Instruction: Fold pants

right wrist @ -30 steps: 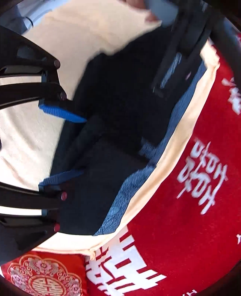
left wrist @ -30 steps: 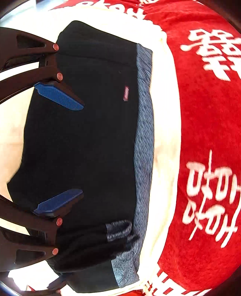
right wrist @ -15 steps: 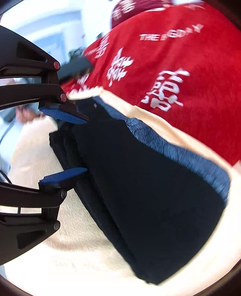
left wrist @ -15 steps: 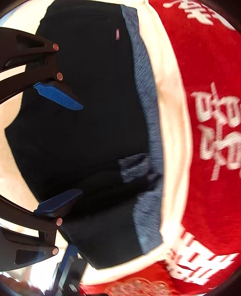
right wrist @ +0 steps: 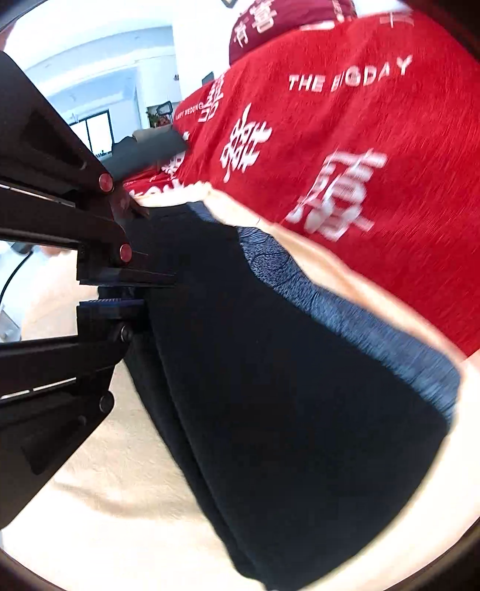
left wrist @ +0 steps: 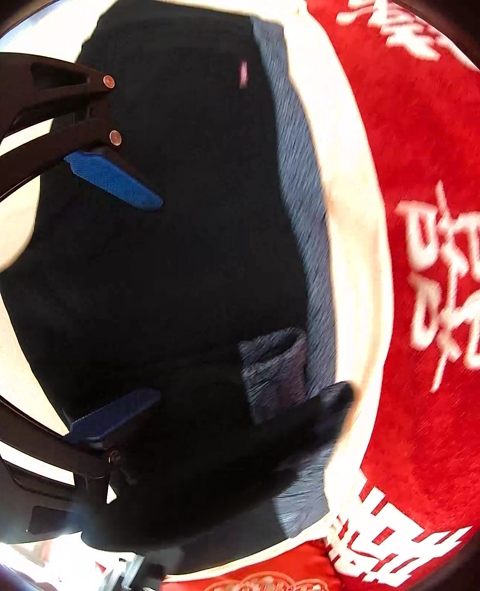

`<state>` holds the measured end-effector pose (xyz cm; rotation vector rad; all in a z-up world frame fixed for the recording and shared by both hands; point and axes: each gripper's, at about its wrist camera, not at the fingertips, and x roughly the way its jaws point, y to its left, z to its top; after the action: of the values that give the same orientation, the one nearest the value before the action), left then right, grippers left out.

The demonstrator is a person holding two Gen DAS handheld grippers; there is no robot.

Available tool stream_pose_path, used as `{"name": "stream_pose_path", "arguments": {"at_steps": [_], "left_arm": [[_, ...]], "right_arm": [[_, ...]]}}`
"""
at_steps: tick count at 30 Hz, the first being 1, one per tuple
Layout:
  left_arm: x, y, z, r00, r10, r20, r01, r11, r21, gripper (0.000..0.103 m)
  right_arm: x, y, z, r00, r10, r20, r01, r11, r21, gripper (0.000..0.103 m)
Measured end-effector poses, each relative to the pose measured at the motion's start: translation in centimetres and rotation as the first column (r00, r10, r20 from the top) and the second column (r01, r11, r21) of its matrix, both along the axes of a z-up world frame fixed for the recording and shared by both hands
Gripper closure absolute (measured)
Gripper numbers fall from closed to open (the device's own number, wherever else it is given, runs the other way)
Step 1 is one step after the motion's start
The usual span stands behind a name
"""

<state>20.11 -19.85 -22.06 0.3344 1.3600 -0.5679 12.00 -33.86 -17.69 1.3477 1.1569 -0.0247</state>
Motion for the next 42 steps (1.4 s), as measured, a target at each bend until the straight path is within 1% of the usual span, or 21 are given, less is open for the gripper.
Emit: {"name": "stream_pose_path", "arguments": {"at_steps": [1, 3, 6, 8, 10, 12, 14, 17, 18, 19, 20, 23, 25, 26, 28, 29, 31, 33, 37, 41, 42], "left_arm": [[0.1, 0.6, 0.5, 0.999, 0.016, 0.031, -0.016, 1.0, 0.018, 0.005], [0.8, 1.9, 1.1, 0.997, 0.059, 0.042, -0.06, 0.997, 0.037, 0.005], [1.7, 3.0, 1.9, 0.995, 0.089, 0.043, -0.091, 0.995, 0.046, 0.005], [1.9, 2.7, 2.7, 0.995, 0.073, 0.074, -0.077, 0.995, 0.056, 0.005], [2.0, 2.0, 3.4, 0.995, 0.069, 0.073, -0.072, 0.997, 0.037, 0.005], [1.9, 0.6, 4.1, 0.996, 0.067, 0.066, -0.068, 0.998, 0.013, 0.005], [1.6, -1.6, 4.8, 0.997, 0.053, 0.062, -0.052, 0.999, -0.013, 0.005], [0.9, -5.3, 5.6, 0.998, 0.019, 0.054, -0.016, 0.998, -0.057, 0.005], [0.7, -6.6, 5.6, 0.999, 0.008, 0.053, -0.004, 0.998, -0.068, 0.005], [0.4, -8.1, 5.6, 0.999, -0.001, 0.053, 0.005, 0.997, -0.074, 0.005], [0.2, -9.6, 5.5, 0.999, -0.009, 0.053, 0.014, 0.997, -0.081, 0.005], [-0.4, -12.3, 4.9, 0.998, -0.023, 0.059, 0.029, 0.994, -0.103, 0.005], [-0.8, -13.3, 3.4, 0.997, -0.03, 0.066, 0.034, 0.997, -0.07, 0.005], [-0.9, -13.7, 2.3, 0.997, -0.027, 0.066, 0.029, 0.999, -0.032, 0.005], [-1.0, -12.7, 0.4, 0.999, -0.003, 0.033, 0.001, 0.999, 0.048, 0.005], [-1.0, -11.8, -0.8, 1.0, 0.027, -0.006, -0.027, 0.998, 0.059, 0.003], [-0.9, -10.0, -1.2, 0.994, 0.098, -0.046, -0.097, 0.995, 0.015, 0.0], [-1.2, -9.2, -0.8, 0.993, 0.111, -0.036, -0.11, 0.993, 0.031, 0.0], [-2.0, -7.4, 0.2, 0.99, 0.14, -0.026, -0.138, 0.989, 0.054, 0.0], [-2.5, -4.2, 1.4, 0.973, 0.224, -0.051, -0.223, 0.975, 0.027, 0.0], [-2.6, -3.5, 1.5, 0.97, 0.238, -0.058, -0.237, 0.971, 0.021, 0.0]], "right_arm": [[0.1, 0.5, -0.9, 1.0, 0.015, -0.019, -0.015, 1.0, -0.001, 0.098], [0.4, 1.6, -3.0, 0.996, 0.051, -0.07, -0.052, 0.998, -0.021, 0.098], [0.4, 1.5, -3.1, 0.997, 0.035, -0.07, -0.037, 0.999, -0.018, 0.097], [0.6, 1.4, -2.1, 0.992, 0.106, -0.071, -0.108, 0.994, -0.035, 0.089], [0.9, 1.0, 0.3, 0.977, 0.209, -0.046, -0.212, 0.975, -0.072, 0.063], [0.7, -0.4, 3.1, 0.967, 0.254, -0.006, -0.251, 0.953, -0.17, 0.055], [0.7, -2.8, 5.2, 0.97, 0.242, 0.015, -0.229, 0.936, -0.267, 0.055], [1.6, -8.0, 6.1, 0.987, 0.154, -0.043, -0.158, 0.902, -0.401, 0.055], [1.7, -9.2, 5.9, 0.989, 0.137, -0.064, -0.151, 0.896, -0.419, 0.063], [2.4, -10.7, 5.5, 0.99, 0.119, -0.082, -0.143, 0.887, -0.44, 0.079], [2.8, -11.2, 5.2, 0.989, 0.119, -0.088, -0.146, 0.883, -0.447, 0.084], [4.8, -12.3, 3.5, 0.978, 0.173, -0.118, -0.208, 0.865, -0.457, 0.087], [5.7, -11.6, 2.1, 0.964, 0.213, -0.161, -0.264, 0.852, -0.452, 0.087], [5.7, -11.2, 1.1, 0.956, 0.234, -0.18, -0.29, 0.858, -0.425, 0.087], [5.1, -10.8, 0.2, 0.948, 0.255, -0.192, -0.312, 0.863, -0.397, 0.087], [4.7, -10.3, 0.1, 0.945, 0.266, -0.189, -0.322, 0.858, -0.401, 0.087], [3.9, -9.4, 0.7, 0.934, 0.304, -0.188, -0.357, 0.832, -0.425, 0.088], [3.6, -8.8, 1.0, 0.917, 0.348, -0.196, -0.399, 0.809, -0.432, 0.087], [3.6, -7.7, 0.9, 0.894, 0.397, -0.207, -0.448, 0.8, -0.398, 0.087], [3.7, -6.6, 1.0, 0.876, 0.43, -0.218, -0.483, 0.778, -0.402, 0.086], [3.8, -6.2, 1.1, 0.872, 0.438, -0.22, -0.49, 0.775, -0.4, 0.082]]}}
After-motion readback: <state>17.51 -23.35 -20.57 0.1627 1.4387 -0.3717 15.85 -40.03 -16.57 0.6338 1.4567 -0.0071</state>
